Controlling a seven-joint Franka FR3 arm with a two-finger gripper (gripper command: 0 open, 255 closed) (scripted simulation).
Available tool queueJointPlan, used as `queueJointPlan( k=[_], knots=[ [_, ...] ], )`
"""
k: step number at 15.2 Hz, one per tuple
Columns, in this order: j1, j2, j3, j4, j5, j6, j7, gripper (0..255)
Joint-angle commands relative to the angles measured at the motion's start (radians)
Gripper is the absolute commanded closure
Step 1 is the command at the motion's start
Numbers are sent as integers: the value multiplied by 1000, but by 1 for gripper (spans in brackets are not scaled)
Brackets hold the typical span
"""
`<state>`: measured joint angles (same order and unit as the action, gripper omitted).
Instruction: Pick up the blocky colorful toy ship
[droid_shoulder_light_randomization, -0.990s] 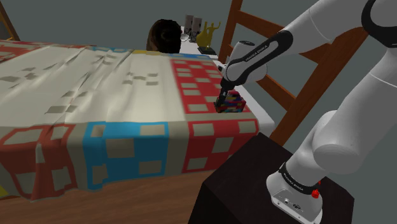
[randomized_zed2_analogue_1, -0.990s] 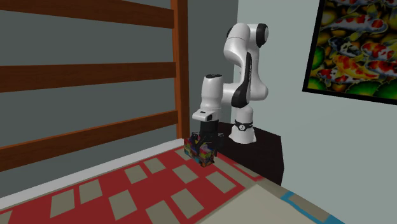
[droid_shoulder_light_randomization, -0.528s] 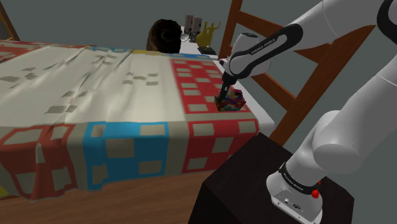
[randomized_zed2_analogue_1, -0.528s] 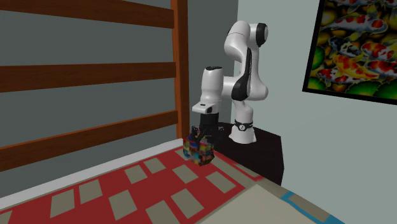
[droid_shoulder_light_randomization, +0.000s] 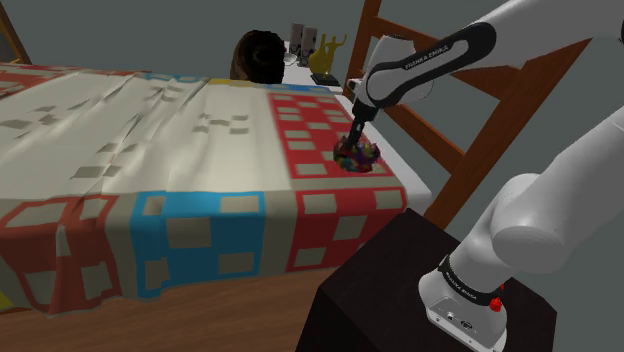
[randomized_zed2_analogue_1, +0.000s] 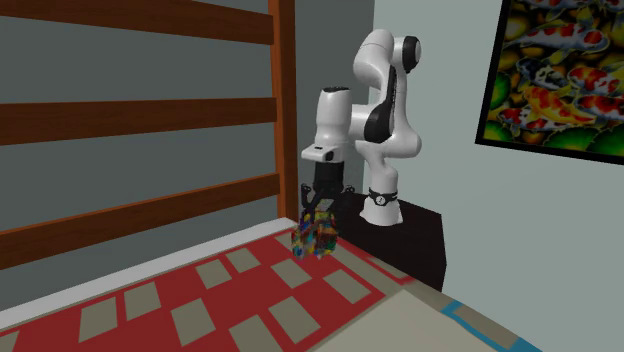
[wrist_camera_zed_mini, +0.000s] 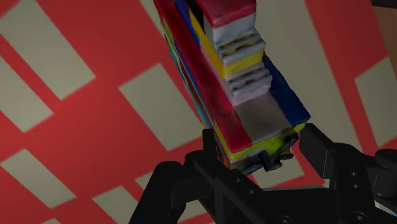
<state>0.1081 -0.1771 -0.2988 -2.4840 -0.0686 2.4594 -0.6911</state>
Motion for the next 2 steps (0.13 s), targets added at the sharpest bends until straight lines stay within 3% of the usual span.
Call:
queueJointPlan(
  k=[1,2],
  knots=[
    [-1,-14,2,4,-5,-17,3,255],
    [-1,-14,2,4,-5,-17,3,255]
  ],
)
